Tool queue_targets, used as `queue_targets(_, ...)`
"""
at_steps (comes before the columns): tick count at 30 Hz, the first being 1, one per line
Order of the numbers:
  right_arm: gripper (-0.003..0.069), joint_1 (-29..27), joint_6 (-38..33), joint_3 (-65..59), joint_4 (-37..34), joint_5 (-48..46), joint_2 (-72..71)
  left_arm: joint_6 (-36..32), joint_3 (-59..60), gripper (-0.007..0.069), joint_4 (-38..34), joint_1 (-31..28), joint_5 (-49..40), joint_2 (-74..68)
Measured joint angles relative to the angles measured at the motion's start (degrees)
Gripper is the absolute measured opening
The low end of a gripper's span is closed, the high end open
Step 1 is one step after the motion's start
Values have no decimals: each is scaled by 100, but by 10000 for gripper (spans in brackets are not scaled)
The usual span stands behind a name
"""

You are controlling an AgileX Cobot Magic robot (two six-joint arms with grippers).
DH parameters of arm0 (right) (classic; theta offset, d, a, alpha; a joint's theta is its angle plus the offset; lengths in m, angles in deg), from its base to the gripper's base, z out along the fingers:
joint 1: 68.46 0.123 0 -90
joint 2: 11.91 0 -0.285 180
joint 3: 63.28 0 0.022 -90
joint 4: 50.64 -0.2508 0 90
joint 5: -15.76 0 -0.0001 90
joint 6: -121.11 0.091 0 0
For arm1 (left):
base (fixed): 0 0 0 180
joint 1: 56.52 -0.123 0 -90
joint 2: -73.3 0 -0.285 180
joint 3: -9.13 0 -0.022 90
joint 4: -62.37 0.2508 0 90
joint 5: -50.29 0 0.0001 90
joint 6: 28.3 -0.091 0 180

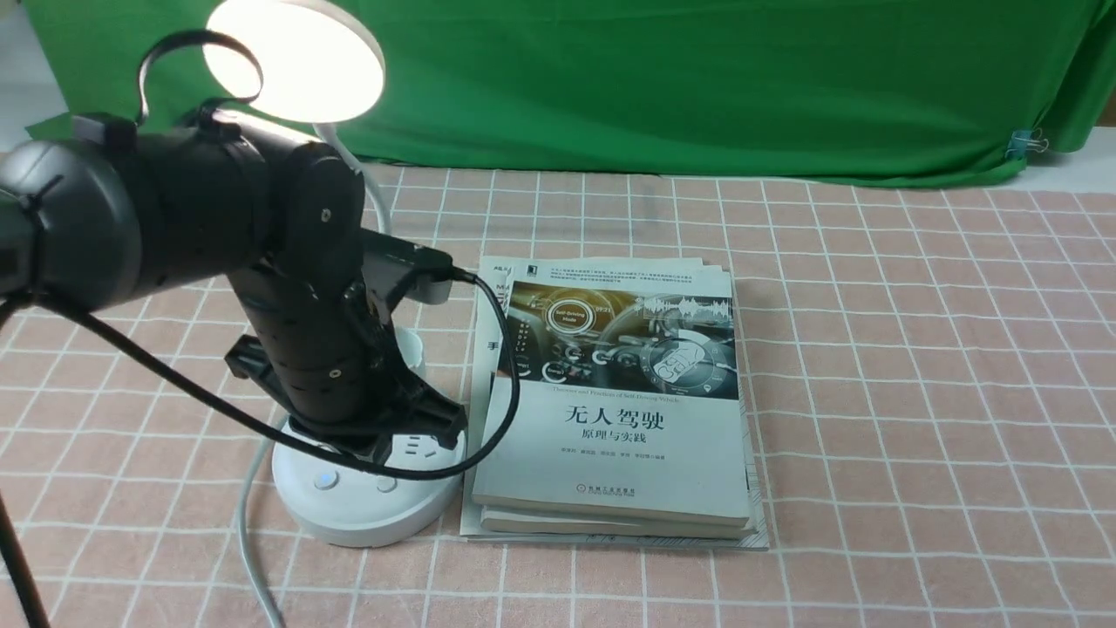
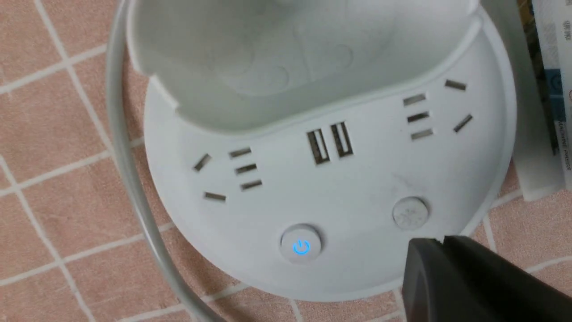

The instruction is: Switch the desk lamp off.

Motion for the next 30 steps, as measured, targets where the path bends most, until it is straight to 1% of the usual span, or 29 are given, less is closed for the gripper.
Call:
queue_targets(10, 240, 0, 0, 0, 0, 0, 0, 2, 0, 6, 12, 0, 251, -555)
queue_targets(17, 240, 0, 0, 0, 0, 0, 0, 84, -30, 6, 16, -4, 236, -539)
queue_targets(26, 240, 0, 0, 0, 0, 0, 0, 205, 20, 6, 23, -4, -255, 383)
queue_targets(30, 240, 0, 0, 0, 0, 0, 0, 233, 434, 6, 48, -4, -219, 1046)
